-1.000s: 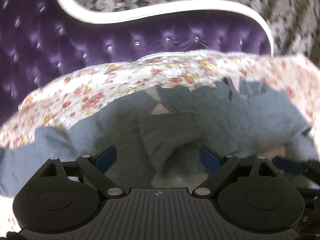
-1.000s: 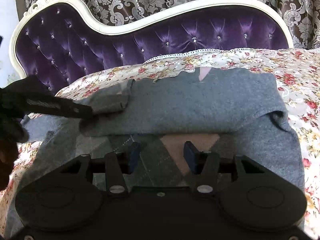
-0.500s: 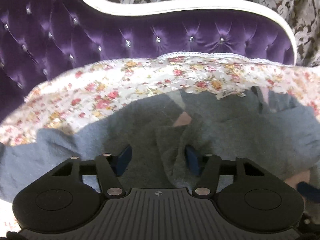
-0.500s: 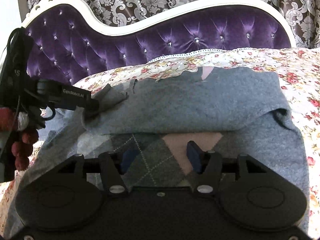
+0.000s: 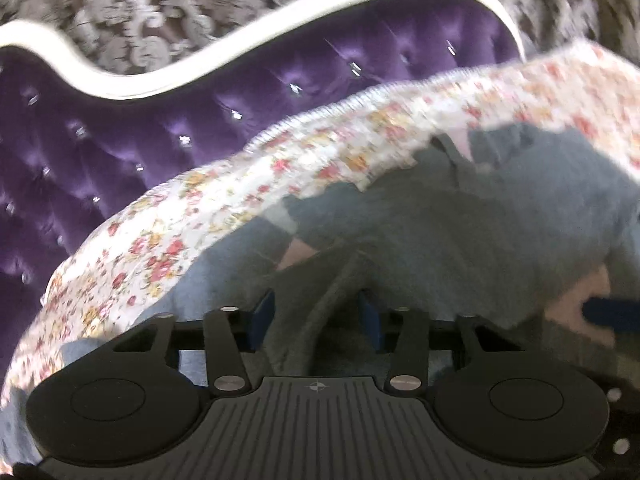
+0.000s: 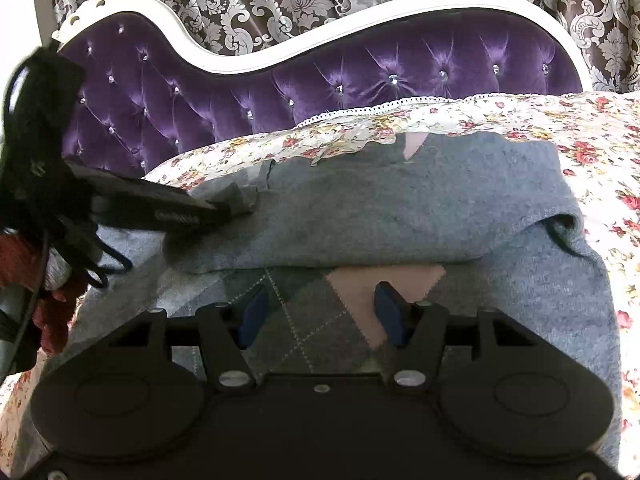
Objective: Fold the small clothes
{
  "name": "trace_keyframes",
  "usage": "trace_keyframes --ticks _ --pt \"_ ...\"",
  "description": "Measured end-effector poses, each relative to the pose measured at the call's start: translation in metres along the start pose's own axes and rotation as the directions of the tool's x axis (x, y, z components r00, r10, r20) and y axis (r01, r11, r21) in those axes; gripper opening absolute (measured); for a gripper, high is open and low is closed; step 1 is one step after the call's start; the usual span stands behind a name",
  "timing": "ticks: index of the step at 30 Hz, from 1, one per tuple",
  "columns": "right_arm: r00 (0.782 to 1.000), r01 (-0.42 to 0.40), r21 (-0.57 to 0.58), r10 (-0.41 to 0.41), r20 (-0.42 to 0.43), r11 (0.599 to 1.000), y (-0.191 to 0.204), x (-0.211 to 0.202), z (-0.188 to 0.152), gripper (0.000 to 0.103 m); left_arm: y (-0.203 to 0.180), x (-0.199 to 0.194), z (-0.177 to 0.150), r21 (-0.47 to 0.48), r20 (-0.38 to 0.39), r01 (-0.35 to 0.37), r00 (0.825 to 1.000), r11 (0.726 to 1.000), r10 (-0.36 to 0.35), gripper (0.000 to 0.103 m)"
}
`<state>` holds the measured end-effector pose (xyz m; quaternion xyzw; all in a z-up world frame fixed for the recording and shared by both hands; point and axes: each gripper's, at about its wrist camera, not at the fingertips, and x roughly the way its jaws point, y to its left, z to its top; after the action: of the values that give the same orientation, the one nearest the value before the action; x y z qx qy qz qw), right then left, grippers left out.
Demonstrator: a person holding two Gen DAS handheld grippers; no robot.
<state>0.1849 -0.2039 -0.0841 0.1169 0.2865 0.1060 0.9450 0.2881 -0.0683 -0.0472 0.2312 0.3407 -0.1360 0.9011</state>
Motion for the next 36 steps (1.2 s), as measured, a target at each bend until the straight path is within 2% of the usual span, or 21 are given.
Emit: trace_keyframes --ticks 1,2,3,5,7,11,13,16,19,20,25,27,29,33,36 --pt "1.0 -0.001 0.002 0.001 0.0 1.0 0.0 0.0 0.0 0.062 -0.002 0.003 -0.001 0.015 -0.01 -0.002 1.0 1.0 0.002 0.038" --pt "1.0 -0.002 0.003 0.002 0.0 1.0 0.0 0.0 0.0 0.062 -0.004 0.005 -0.003 0.027 -0.007 -0.003 1.0 1.0 0.003 0.017" --pt "1.0 -0.002 0.004 0.002 0.0 1.0 0.0 0.0 0.0 0.062 -0.003 0.005 -0.004 0.03 0.002 -0.003 1.0 1.0 0.003 0.005" --pt "1.0 -0.003 0.006 0.003 0.0 1.0 -0.001 0.0 0.0 0.062 0.003 -0.001 -0.006 -0.021 0.04 -0.005 0.999 1.0 0.006 0.004" --pt "1.0 -0.004 0.007 0.004 0.0 1.0 -0.001 0.0 0.0 0.062 0.022 -0.012 -0.007 -0.156 0.092 0.0 0.996 0.988 0.015 0.004" --pt "1.0 -0.003 0.006 0.003 0.0 1.0 0.0 0.0 0.0 0.062 0.068 -0.027 -0.013 -0.396 0.114 0.008 0.993 0.918 0.041 0.004" --pt "1.0 -0.001 0.005 0.001 0.0 1.0 0.0 0.0 0.0 0.062 0.085 -0.029 -0.021 -0.452 0.105 -0.004 0.993 0.892 0.057 0.004" --pt "1.0 -0.001 0.005 0.001 -0.001 1.0 -0.001 0.001 0.0 0.062 0.102 -0.027 -0.035 -0.493 0.075 -0.035 0.994 0.869 0.083 0.004" --pt "1.0 0.003 -0.001 -0.003 -0.003 1.0 -0.001 0.002 -0.001 0.062 0.114 -0.023 -0.051 -0.561 0.036 -0.03 0.997 0.827 0.061 0.004" --pt "1.0 0.004 -0.003 -0.004 -0.004 1.0 0.0 0.002 -0.001 0.062 0.115 -0.02 -0.055 -0.57 0.023 -0.024 0.999 0.821 0.046 0.004" --pt "1.0 0.007 -0.01 -0.007 -0.015 1.0 0.002 0.003 0.001 0.063 0.114 -0.009 -0.073 -0.568 -0.092 -0.044 0.996 0.822 -0.01 0.01" --pt "1.0 0.003 -0.012 -0.004 -0.027 1.0 0.001 0.001 0.006 0.064 0.114 -0.014 -0.076 -0.561 -0.082 -0.044 0.997 0.827 -0.003 0.013" --pt "1.0 0.006 -0.02 -0.007 -0.029 1.0 -0.003 -0.006 0.012 0.065 0.114 -0.023 -0.075 -0.549 -0.081 -0.066 0.996 0.833 0.025 0.022" --pt "1.0 0.012 0.003 -0.012 0.013 1.0 -0.025 -0.032 0.033 0.065 0.113 -0.048 -0.072 -0.539 -0.001 -0.057 0.998 0.84 0.067 0.026" --pt "0.997 0.07 0.017 -0.071 0.044 0.997 -0.052 -0.046 0.059 0.068 0.109 -0.057 -0.066 -0.542 0.047 -0.028 0.997 0.84 0.064 0.032"
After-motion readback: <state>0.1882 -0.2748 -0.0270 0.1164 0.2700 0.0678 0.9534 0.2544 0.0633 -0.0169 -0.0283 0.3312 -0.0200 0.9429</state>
